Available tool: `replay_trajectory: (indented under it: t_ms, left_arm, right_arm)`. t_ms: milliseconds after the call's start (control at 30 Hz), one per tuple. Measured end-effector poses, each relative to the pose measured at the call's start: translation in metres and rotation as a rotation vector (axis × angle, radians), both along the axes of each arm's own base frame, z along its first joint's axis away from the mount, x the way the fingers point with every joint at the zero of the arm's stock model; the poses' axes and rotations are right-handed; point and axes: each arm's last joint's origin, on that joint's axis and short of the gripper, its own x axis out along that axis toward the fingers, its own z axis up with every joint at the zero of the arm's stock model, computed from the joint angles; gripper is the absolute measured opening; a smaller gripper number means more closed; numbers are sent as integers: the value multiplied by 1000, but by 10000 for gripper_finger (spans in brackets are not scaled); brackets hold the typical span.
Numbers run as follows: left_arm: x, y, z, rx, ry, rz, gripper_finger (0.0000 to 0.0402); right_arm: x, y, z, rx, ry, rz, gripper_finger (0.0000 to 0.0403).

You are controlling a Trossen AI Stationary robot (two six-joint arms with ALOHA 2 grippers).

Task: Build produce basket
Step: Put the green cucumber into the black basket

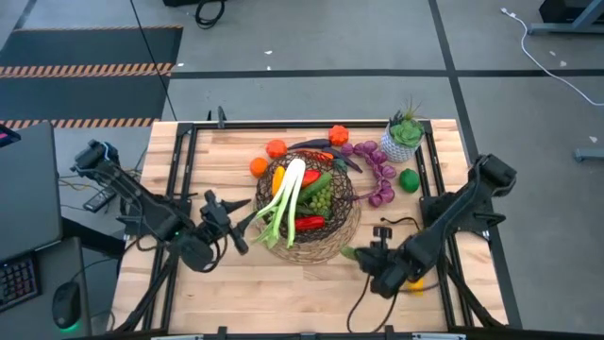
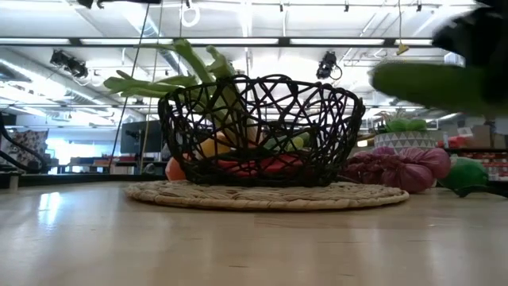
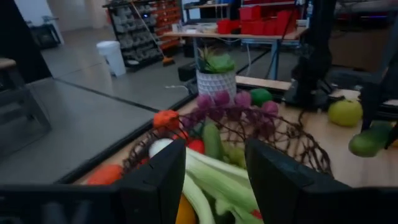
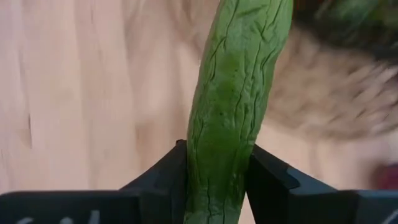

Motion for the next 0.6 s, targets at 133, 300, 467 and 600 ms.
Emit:
replay_trajectory:
  t_ms: [133, 300, 467, 600]
  left_arm:
    - [3, 8, 1, -3, -1, 35, 172]
    - [1, 13, -26, -30, 3, 55, 172]
    - [-8, 12, -52, -117, 13, -18, 172]
    - [-8, 9, -54, -128, 6, -118, 168]
  right_arm:
    - [1, -18, 30, 14, -125, 20, 135]
    - [8, -40, 57, 55, -269, 23, 135]
    - [24, -61, 65, 28, -332, 29, 136]
    - [41, -75, 62, 31, -337, 37, 136]
